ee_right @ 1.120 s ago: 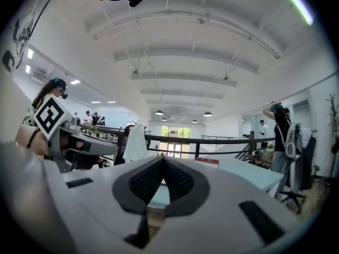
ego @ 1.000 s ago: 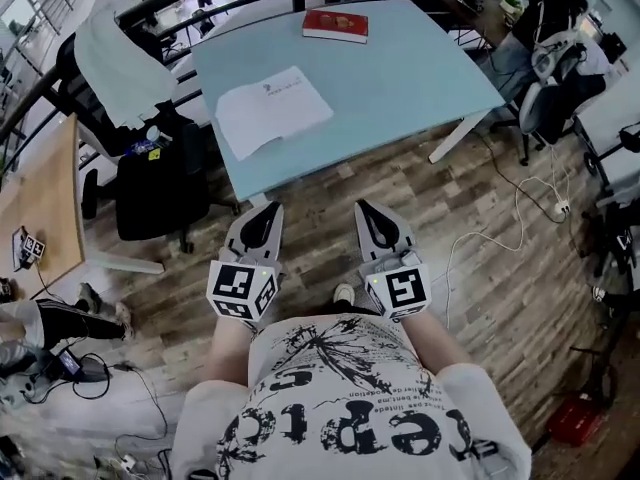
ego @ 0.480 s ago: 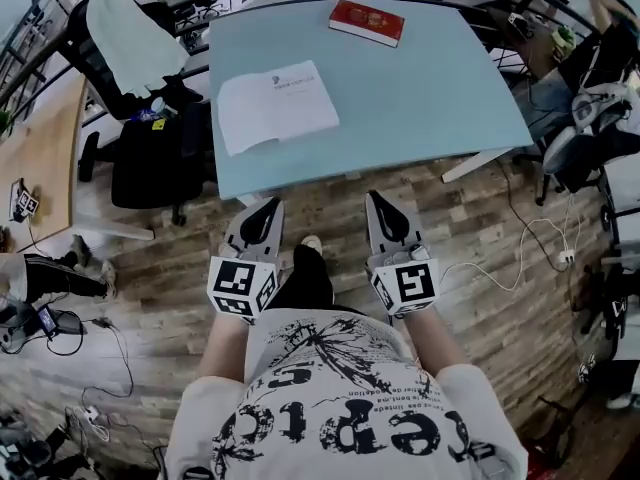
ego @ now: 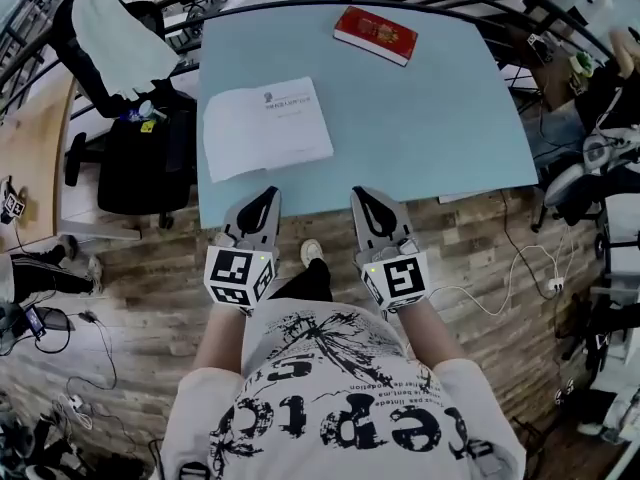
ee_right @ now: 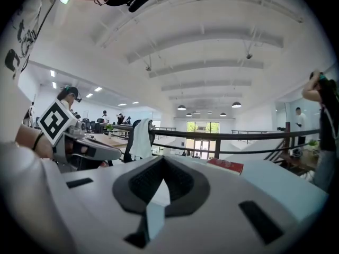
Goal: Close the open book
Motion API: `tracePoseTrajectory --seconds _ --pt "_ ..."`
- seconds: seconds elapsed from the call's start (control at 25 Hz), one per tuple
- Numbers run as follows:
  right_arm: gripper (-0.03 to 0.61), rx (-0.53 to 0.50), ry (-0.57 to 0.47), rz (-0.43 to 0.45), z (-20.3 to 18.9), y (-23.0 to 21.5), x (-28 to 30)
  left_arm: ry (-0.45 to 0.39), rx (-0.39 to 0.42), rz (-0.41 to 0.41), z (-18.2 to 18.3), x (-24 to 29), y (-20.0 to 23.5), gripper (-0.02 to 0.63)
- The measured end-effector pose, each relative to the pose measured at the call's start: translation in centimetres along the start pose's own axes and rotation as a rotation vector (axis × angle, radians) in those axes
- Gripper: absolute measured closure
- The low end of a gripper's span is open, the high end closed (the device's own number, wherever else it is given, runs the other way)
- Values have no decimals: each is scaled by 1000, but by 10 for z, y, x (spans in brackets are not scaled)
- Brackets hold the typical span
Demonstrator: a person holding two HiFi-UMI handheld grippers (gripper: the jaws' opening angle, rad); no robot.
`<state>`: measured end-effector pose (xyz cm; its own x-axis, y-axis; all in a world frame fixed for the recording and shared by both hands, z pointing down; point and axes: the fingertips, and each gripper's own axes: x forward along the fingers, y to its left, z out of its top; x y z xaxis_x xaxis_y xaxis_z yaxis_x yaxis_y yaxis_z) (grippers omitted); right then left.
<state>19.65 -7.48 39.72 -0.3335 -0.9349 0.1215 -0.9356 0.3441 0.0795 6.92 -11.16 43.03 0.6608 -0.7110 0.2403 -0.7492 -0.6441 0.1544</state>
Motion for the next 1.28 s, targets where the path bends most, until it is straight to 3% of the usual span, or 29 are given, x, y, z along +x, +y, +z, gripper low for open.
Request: tracePoseTrajectory --seconds 0.16,0.44,0.8,0.88,1.0,1.12,1.28 --pt "569 -11 21 47 -5 -28 44 17 -21 51 2 38 28 589" --pt "570 -12 52 117 -22 -56 110 -50 -65 191 5 74 82 589" --pt "571 39 114 183 -45 -51 169 25 -224 250 -71 80 116 589" --pt "570 33 130 214 -49 -48 180 55 -311 242 -91 82 116 589" --pt "570 32 153 247 -56 -44 192 70 -547 208 -120 83 115 589" --pt "570 68 171 277 -61 -40 202 1 -772 250 -140 75 129 589" --pt "569 56 192 334 -69 -30 209 -103 -949 319 -159 63 152 570"
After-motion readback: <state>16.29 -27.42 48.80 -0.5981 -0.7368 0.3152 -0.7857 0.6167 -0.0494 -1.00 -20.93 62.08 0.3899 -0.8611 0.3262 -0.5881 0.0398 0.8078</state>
